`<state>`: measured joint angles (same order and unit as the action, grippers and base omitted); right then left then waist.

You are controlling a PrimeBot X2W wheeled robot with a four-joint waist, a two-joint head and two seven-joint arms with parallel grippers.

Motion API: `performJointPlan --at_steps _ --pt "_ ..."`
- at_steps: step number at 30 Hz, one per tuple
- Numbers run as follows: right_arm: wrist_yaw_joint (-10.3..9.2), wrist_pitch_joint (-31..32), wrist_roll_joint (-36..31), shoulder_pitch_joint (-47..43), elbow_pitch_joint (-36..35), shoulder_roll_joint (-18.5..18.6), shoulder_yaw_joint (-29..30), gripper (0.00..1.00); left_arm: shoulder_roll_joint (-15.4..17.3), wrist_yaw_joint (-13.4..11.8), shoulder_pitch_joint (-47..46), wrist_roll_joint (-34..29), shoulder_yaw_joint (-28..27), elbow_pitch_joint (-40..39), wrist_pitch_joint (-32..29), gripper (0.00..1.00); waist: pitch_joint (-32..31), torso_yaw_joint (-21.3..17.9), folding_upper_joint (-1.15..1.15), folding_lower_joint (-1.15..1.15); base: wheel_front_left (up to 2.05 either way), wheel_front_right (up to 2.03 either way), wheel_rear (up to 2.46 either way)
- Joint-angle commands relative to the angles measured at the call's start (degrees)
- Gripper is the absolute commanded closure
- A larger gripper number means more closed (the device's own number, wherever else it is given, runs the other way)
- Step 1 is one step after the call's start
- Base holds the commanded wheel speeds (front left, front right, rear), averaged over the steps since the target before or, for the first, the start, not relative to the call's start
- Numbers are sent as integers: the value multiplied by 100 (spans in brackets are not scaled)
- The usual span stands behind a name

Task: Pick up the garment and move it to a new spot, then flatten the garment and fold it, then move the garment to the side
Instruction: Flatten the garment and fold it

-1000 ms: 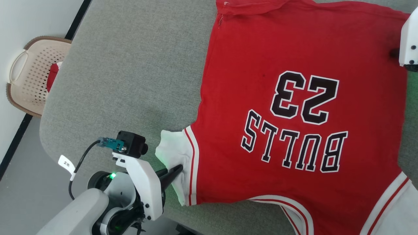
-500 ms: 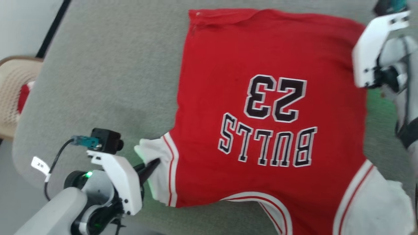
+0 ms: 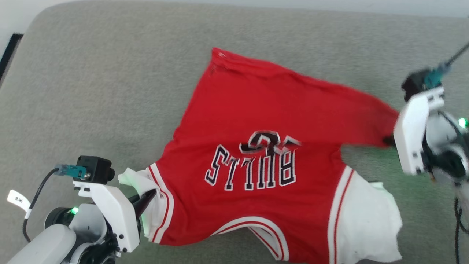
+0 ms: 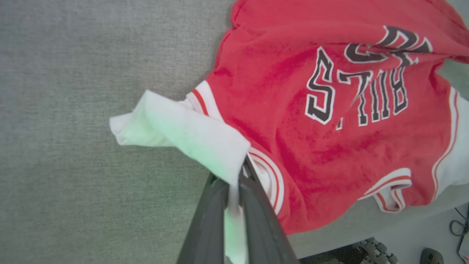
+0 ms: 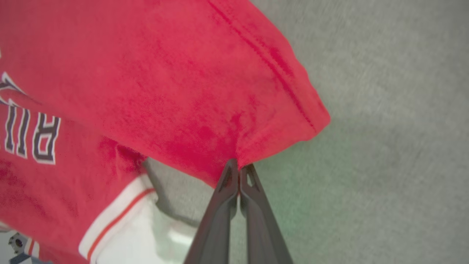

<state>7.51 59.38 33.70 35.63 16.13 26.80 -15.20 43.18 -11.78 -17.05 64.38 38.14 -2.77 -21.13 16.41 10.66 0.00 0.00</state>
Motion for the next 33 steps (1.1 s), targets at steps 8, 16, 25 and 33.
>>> performJointPlan --at_steps 8,16,25,33 --pt "-4 557 -1 -1813 -1419 -212 1109 100 91 -125 164 56 -38 -198 -38 100 -190 -318 0 0 0 0 0" --pt "-5 341 -441 -2703 -1459 -809 1689 64 28 -71 157 79 -10 -183 -18 100 -179 -262 0 0 0 0 0" --pt "-8 26 -662 -2614 -1937 -843 1864 0 67 -61 241 141 -18 -162 11 100 -320 -234 0 0 0 0 0" --pt "-7 -147 -767 -2458 -3238 -976 2032 0 86 -86 304 123 28 -256 -34 100 -384 -91 0 0 0 0 0"
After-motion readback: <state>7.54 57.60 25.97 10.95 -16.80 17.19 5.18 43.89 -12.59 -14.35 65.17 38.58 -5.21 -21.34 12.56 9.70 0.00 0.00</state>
